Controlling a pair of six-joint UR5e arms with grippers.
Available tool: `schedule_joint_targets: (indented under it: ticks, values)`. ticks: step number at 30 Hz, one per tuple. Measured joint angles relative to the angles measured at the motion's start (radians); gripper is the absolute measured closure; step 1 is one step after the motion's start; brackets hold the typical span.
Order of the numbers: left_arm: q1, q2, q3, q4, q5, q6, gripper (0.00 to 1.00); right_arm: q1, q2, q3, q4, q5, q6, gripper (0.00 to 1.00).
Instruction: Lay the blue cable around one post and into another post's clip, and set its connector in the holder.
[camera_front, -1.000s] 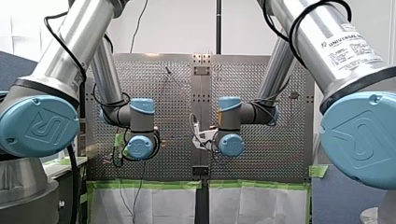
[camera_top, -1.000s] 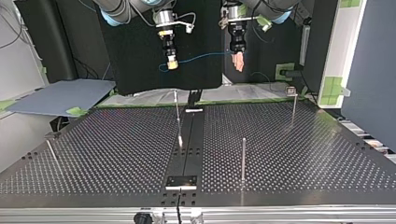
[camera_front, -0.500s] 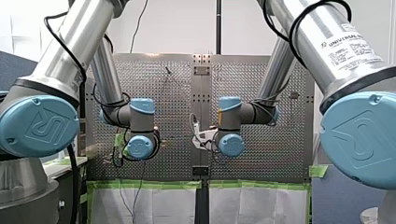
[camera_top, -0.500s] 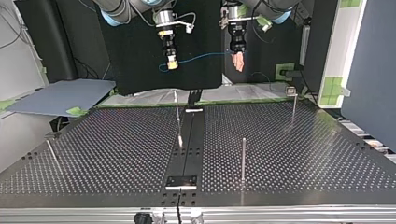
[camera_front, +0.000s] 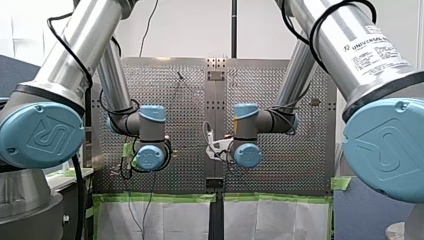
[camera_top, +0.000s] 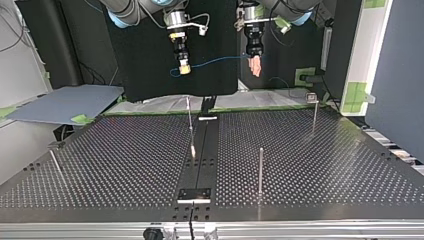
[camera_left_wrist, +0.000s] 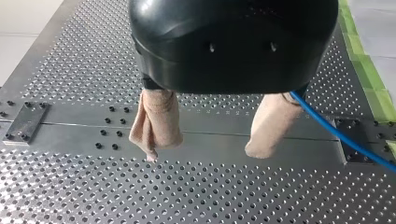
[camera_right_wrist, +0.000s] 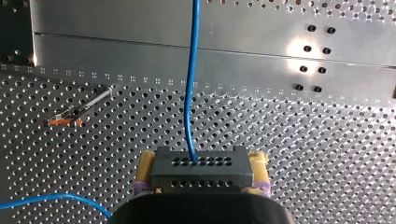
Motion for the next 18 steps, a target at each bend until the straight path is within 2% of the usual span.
schedule_joint_targets:
  ticks: [18]
  values:
    - [-0.002, 0.0, 0.0, -0.001, -0.001, 0.001, 0.0, 0.001, 0.006, 0.004, 0.007, 0.0, 0.002, 0.99]
